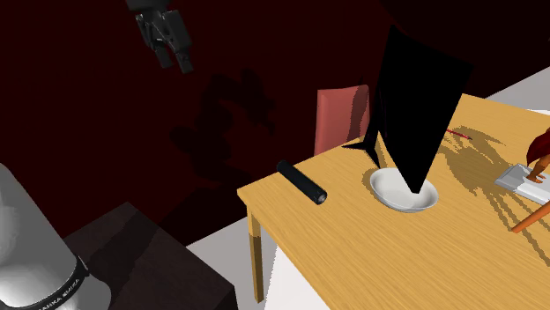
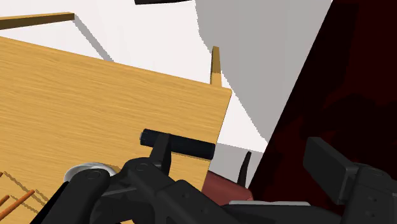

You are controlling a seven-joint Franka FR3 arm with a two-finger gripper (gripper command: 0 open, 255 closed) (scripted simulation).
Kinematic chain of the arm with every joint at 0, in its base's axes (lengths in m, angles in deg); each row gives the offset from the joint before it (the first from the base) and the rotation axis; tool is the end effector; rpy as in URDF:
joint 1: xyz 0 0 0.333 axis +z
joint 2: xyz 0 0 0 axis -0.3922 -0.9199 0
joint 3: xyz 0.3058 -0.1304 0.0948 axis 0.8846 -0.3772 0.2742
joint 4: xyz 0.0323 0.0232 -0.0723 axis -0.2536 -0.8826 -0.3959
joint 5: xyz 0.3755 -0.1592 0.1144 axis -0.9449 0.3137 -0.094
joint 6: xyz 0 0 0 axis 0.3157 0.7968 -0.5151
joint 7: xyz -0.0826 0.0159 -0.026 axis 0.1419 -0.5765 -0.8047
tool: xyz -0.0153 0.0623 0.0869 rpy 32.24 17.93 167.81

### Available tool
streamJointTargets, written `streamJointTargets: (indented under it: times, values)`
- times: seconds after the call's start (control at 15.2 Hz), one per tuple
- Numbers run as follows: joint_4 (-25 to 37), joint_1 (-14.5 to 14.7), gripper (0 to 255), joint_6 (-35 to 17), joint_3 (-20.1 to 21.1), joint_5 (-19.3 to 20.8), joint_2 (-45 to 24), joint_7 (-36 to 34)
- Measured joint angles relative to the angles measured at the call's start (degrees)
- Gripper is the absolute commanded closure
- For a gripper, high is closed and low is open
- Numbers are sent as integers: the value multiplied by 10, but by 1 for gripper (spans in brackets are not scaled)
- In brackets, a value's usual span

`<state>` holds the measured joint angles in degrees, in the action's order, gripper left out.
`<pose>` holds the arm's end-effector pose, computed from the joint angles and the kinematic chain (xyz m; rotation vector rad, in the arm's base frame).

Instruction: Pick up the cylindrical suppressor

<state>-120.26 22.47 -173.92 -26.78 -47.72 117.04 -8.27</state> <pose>0.3412 -0.0348 0.6405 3.0382 -0.2390 0.2430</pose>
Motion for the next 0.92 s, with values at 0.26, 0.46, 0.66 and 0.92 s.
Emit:
streamJointTargets:
  times: [0.26,0.46,0.66,0.92]
  values:
    - [-21,6,0,-34,-27,12,-12,48]
    - [-47,14,0,-82,-64,27,-32,116]
    - [-58,24,0,-127,-104,39,-65,189]
    - [-59,42,0,-194,-156,45,-128,285]
